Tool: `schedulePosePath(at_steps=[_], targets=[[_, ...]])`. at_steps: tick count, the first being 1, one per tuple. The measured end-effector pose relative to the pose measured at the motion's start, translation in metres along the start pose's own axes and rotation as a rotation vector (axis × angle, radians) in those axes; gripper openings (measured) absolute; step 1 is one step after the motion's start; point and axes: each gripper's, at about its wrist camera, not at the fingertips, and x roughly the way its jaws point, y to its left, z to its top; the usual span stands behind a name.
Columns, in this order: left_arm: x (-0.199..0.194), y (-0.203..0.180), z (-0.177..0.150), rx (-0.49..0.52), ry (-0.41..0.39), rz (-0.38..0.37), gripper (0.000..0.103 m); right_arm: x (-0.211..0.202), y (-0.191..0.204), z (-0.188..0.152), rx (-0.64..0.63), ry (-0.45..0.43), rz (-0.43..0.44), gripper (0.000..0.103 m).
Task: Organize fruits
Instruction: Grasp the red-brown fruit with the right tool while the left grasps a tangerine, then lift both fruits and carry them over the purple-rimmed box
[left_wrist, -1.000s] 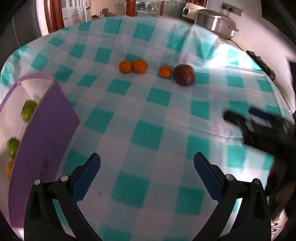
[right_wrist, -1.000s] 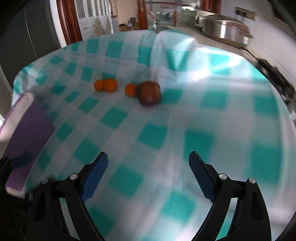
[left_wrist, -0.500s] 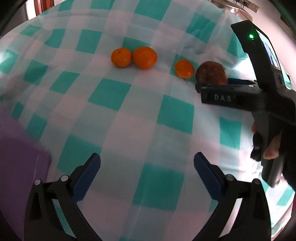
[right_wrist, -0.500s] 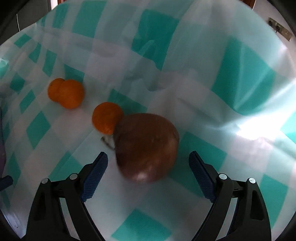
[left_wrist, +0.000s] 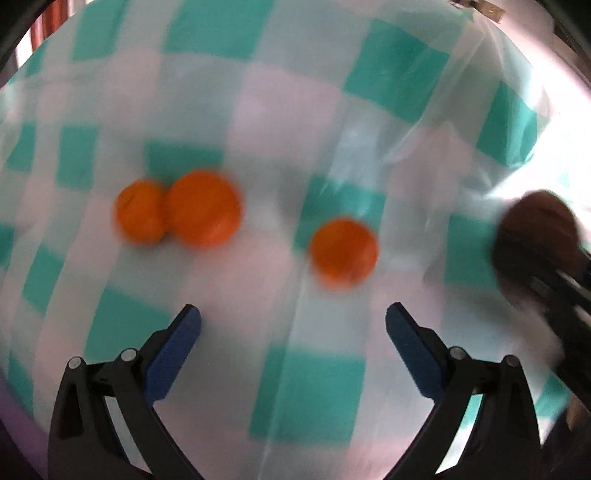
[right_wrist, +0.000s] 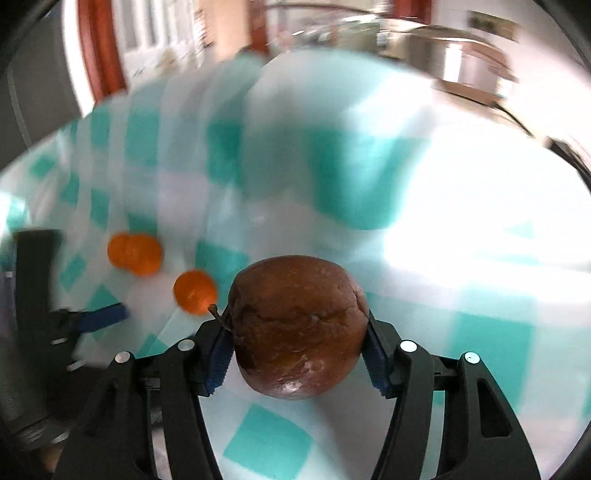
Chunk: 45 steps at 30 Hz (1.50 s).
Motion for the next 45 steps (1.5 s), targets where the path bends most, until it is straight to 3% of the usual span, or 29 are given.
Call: schedulePosePath(at_steps=[3, 5, 6, 10, 13, 17, 22, 27, 36, 41, 45], targets=[[0.012, -0.017, 0.014, 0.080, -0.033, 0.012, 0.086, -0.019, -0.013, -0.006, 0.043, -0.015, -0.019, 0.059], [0.014, -0.028, 0.018, 0.160, -0.055, 0.038, 0.046, -0.029, -0.018, -0.013, 0.058, -0.013, -0.024, 0.060], [0.014, -0.031, 0.018, 0.185, -0.058, 0.030, 0.039, -0.030, -0.018, -0.015, 0.059, -0.011, -0.027, 0.060], [0.005, -0.027, 0.008, 0.181, -0.043, 0.012, 0.037, -0.043, -0.026, -0.035, 0.101, 0.010, -0.035, 0.060], [-0.013, -0.014, -0.015, 0.122, -0.022, -0.021, 0.037, -0.050, -0.017, -0.049, 0.123, 0.031, -0.022, 0.059], [-0.047, -0.002, -0.058, 0.073, 0.020, -0.061, 0.037, -0.065, -0.008, -0.073, 0.139, 0.068, 0.007, 0.059], [-0.098, 0.000, -0.109, 0.109, 0.038, -0.058, 0.037, -0.094, 0.004, -0.108, 0.138, 0.095, 0.043, 0.059], [-0.168, -0.010, -0.153, 0.112, -0.018, -0.026, 0.037, -0.145, 0.019, -0.140, 0.091, 0.088, 0.088, 0.059], [-0.311, -0.007, -0.242, 0.016, -0.169, 0.026, 0.037, -0.249, 0.052, -0.189, -0.004, 0.003, 0.148, 0.059], [-0.348, -0.011, -0.291, 0.020, -0.159, 0.039, 0.037, -0.296, 0.060, -0.222, -0.034, -0.023, 0.163, 0.059], [-0.374, -0.016, -0.310, 0.040, -0.174, 0.053, 0.037, -0.324, 0.057, -0.238, -0.015, -0.053, 0.172, 0.059]])
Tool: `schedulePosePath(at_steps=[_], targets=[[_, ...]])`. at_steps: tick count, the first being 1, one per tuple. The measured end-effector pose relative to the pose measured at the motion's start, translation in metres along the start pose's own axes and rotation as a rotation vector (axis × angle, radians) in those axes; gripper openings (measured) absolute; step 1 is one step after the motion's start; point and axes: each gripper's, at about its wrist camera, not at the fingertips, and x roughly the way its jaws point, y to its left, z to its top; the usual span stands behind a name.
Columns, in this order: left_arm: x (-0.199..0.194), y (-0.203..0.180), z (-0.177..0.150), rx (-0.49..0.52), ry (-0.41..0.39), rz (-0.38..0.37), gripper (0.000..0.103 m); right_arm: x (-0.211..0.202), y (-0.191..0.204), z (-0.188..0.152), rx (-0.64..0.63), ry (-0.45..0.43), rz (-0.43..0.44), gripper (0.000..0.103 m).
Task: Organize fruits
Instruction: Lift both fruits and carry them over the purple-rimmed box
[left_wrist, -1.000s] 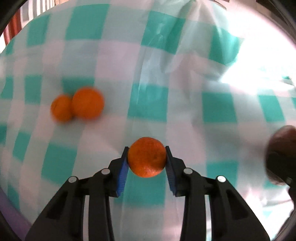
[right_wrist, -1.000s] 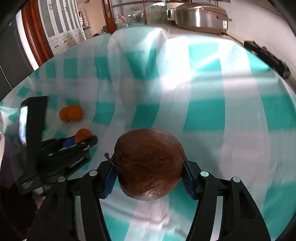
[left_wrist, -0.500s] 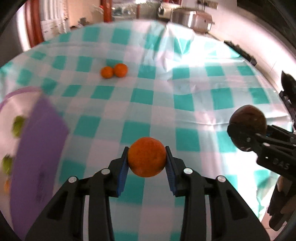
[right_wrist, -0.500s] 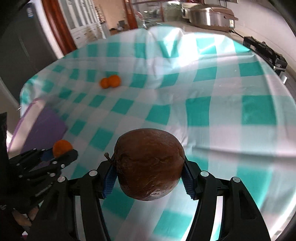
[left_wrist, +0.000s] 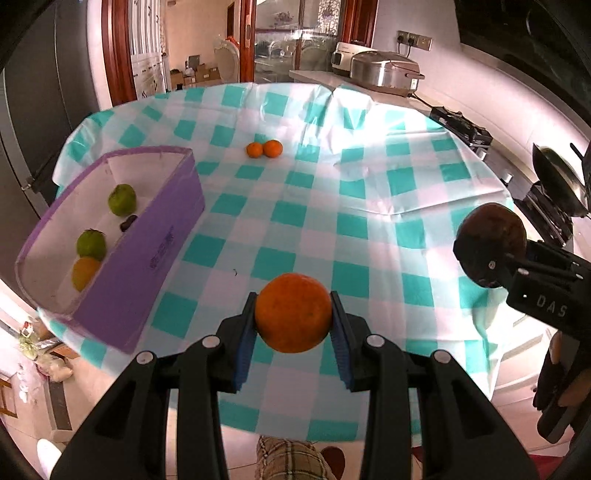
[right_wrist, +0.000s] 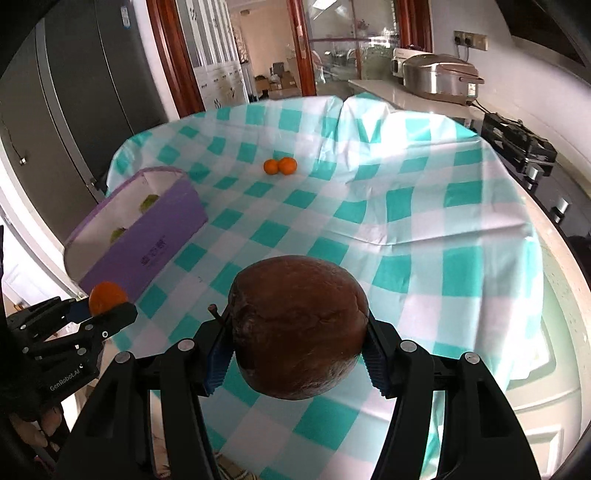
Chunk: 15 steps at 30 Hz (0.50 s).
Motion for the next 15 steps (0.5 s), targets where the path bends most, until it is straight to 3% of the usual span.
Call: schedulePosePath(at_steps=[8, 15], targets=[[-0.027, 0.005, -0.005, 0.024, -0.023, 0.002, 0.037, -0.027, 0.014, -0.008, 0.019, -0.044, 0.005, 0.059], [-0.028, 0.031, -0.003, 0.019, -0.033, -0.011, 0.037, -0.007, 0.039, 0.001, 0.020, -0.023, -0.003, 0.059]])
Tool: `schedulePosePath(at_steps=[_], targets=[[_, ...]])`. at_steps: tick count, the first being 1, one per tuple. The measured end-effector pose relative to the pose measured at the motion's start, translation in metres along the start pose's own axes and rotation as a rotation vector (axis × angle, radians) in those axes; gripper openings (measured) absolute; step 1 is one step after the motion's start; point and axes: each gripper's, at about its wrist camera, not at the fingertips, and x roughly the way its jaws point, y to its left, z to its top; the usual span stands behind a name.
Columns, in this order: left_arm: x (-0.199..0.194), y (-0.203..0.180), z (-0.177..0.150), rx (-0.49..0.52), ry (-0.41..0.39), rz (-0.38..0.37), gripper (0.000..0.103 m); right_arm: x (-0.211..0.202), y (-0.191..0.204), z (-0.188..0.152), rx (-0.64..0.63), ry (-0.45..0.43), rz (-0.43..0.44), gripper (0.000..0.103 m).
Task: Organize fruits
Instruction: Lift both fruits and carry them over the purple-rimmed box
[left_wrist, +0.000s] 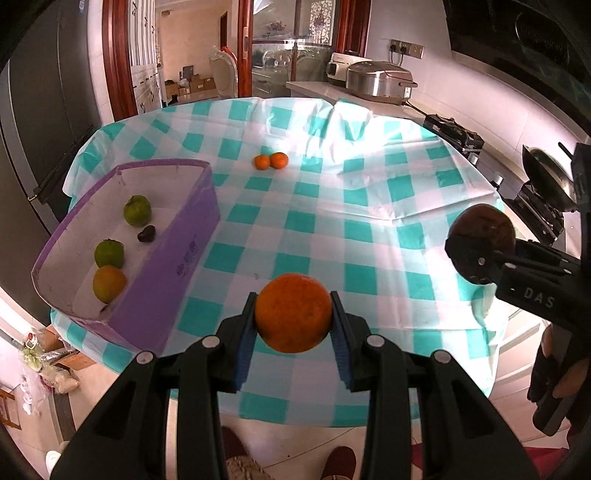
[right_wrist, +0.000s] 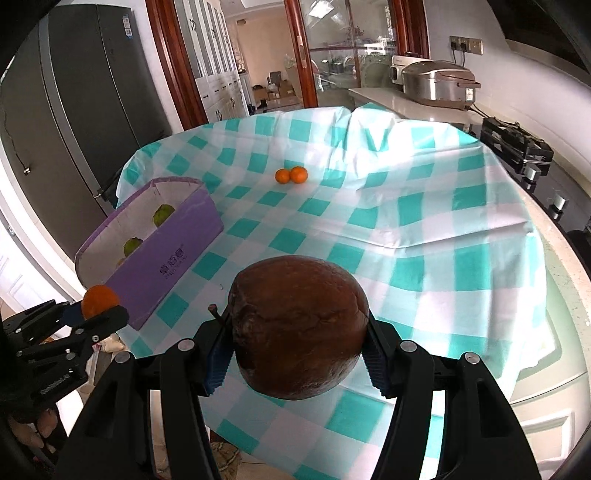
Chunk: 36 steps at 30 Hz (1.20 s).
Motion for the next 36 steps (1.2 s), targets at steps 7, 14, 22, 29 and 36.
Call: schedulePosePath(at_steps=[7, 14, 22, 29, 36], targets=[[-0.010, 0.104, 0.024, -0.062, -0.045, 0.004, 0.037, 0.046, 0.075, 0.033, -0.007, 0.018, 0.027, 0.059], [-0.022, 0.228, 0.043, -0.126, -0.076, 0.026, 0.037, 0.096, 0.181, 0.068, -0.027, 0.016, 0.088, 0.060], [0.004, 0.325, 0.033, -0.182, 0.021, -0.022, 0.037, 0.145, 0.273, 0.089, -0.045, 0.082, 0.117, 0.060], [0.040, 0.318, 0.038, -0.098, 0.118, -0.171, 0.037, 0.200, 0.299, 0.117, -0.111, 0.227, 0.064, 0.059], [0.071, 0.283, 0.055, 0.061, 0.212, -0.267, 0.038, 0.252, 0.304, 0.145, -0.146, 0.321, 0.009, 0.059]])
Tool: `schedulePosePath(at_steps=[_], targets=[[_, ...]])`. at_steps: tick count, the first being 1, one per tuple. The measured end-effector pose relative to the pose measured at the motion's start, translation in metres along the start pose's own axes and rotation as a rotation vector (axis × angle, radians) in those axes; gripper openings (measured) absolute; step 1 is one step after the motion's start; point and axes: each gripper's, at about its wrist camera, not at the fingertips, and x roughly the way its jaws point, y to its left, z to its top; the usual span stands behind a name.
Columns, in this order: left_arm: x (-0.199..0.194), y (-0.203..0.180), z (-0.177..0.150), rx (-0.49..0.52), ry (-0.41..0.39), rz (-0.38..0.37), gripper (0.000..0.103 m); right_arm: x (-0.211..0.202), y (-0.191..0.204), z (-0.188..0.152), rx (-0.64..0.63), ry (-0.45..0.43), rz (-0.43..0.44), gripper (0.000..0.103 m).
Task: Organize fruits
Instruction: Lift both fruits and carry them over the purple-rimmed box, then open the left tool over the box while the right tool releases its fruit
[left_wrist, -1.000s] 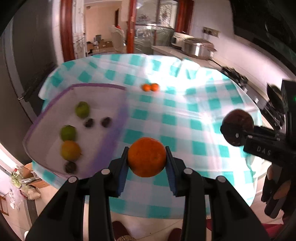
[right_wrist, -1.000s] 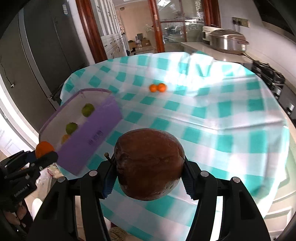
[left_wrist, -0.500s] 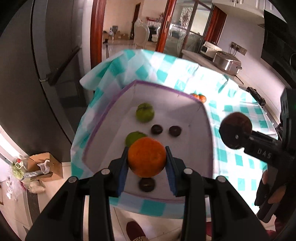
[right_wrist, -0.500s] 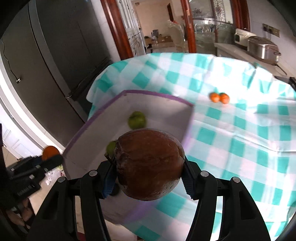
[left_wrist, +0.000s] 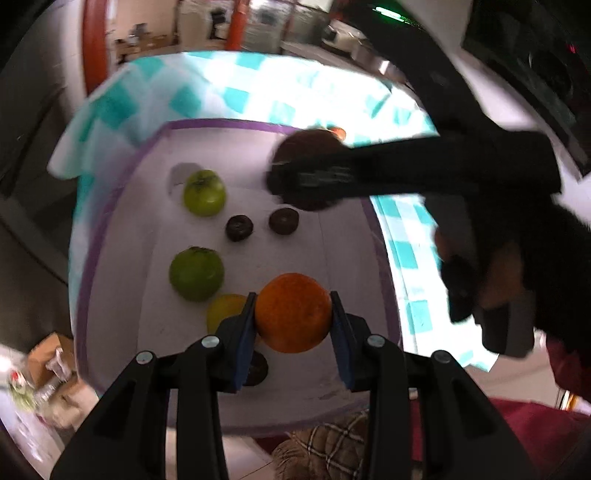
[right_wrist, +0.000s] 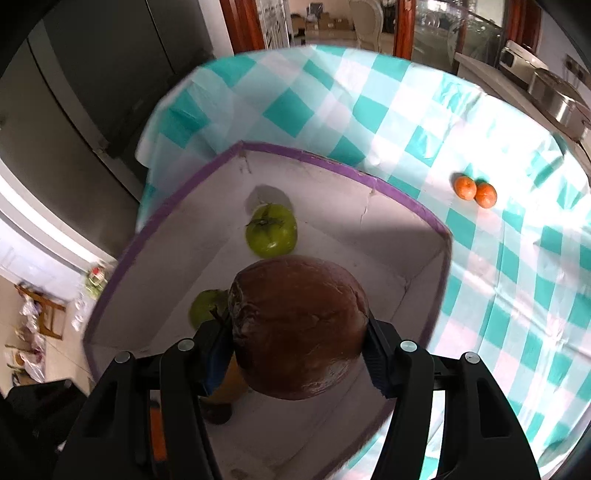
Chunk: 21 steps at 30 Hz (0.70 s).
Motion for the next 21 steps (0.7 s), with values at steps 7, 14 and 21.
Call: schedulePosePath(at_steps=[7, 14, 21], targets=[[0.048, 0.008, 0.031, 0.029, 0.123, 0.029, 0.038, 0.070, -0.001, 0.036, -0.111, 0.145, -0.062, 0.060], [0.095, 0.008, 0.042, 0.041, 0.238, 0.057, 0.038, 0.132, -0.005, 0.053, -0.219, 0.339, -0.060, 0.060], [0.132, 0.015, 0.043, 0.041, 0.347, 0.091, 0.038, 0.160, -0.010, 0.063, -0.226, 0.418, -0.043, 0.060]])
